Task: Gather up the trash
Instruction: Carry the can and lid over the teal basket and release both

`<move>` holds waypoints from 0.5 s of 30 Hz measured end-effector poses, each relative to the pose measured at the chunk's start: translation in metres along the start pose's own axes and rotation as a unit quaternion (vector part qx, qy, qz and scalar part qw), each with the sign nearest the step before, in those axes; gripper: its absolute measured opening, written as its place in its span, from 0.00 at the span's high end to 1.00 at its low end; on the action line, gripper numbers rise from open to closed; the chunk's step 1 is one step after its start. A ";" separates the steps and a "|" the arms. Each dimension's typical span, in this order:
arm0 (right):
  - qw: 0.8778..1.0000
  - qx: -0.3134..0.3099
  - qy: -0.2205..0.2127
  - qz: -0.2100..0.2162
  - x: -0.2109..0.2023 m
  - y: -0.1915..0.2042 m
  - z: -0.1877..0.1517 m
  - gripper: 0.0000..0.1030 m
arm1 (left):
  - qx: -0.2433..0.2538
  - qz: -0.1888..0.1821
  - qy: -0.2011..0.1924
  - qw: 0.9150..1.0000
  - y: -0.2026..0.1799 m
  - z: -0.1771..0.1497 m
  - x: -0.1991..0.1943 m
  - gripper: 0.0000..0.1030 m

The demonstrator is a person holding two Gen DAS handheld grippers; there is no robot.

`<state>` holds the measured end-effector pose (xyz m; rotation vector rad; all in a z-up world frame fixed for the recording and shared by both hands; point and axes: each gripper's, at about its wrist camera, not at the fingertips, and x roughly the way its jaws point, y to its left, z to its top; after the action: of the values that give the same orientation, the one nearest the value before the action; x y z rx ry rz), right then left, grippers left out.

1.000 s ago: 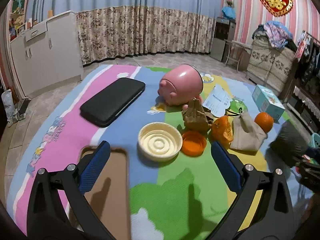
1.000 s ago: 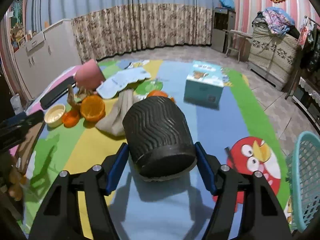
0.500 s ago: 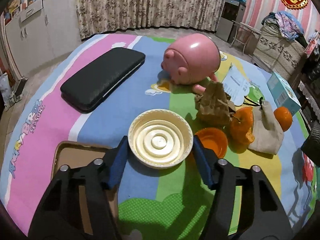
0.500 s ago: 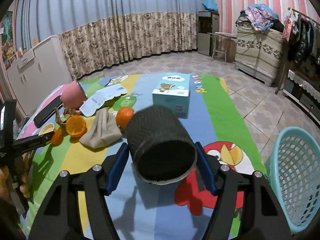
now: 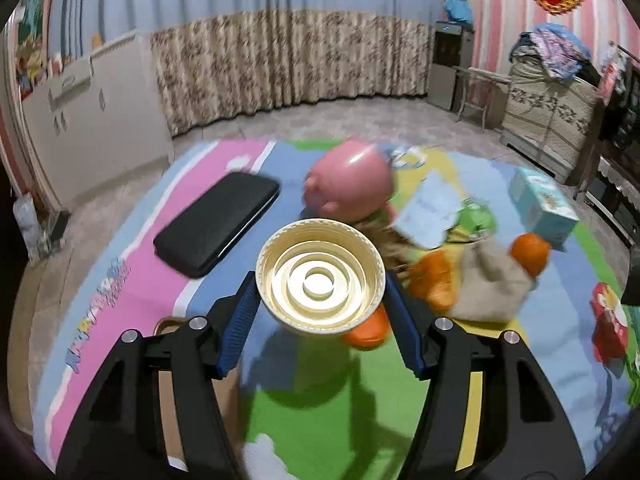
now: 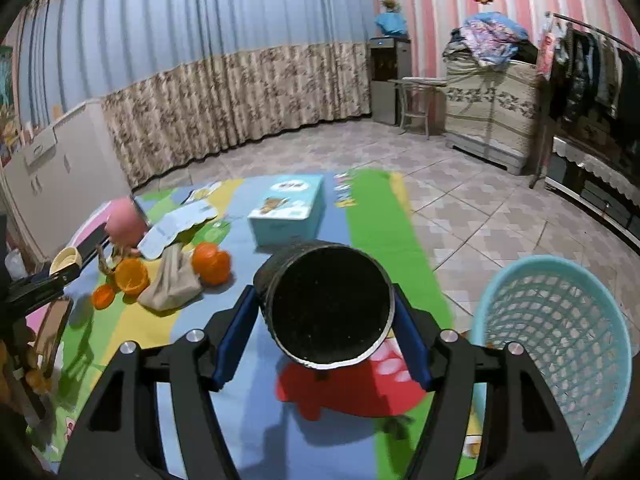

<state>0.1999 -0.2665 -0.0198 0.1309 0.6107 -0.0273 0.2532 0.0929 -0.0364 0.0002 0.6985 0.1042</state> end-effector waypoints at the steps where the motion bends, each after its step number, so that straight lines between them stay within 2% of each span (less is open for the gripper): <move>1: 1.000 0.004 -0.003 -0.001 -0.003 -0.005 0.000 0.37 | 0.009 -0.005 -0.011 1.000 -0.012 0.003 -0.010 0.41; 8: 0.998 0.043 -0.035 -0.029 -0.038 -0.065 0.003 0.37 | 0.044 -0.061 -0.044 0.996 -0.088 0.010 -0.050 0.41; 15: 0.992 0.088 -0.050 -0.080 -0.060 -0.136 -0.001 0.37 | 0.085 -0.126 -0.049 0.987 -0.183 0.002 -0.072 0.41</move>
<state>0.1415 -0.4014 -0.0022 0.2496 0.5172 -0.2416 0.2170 -0.0960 0.0050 0.0801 0.6019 -0.1983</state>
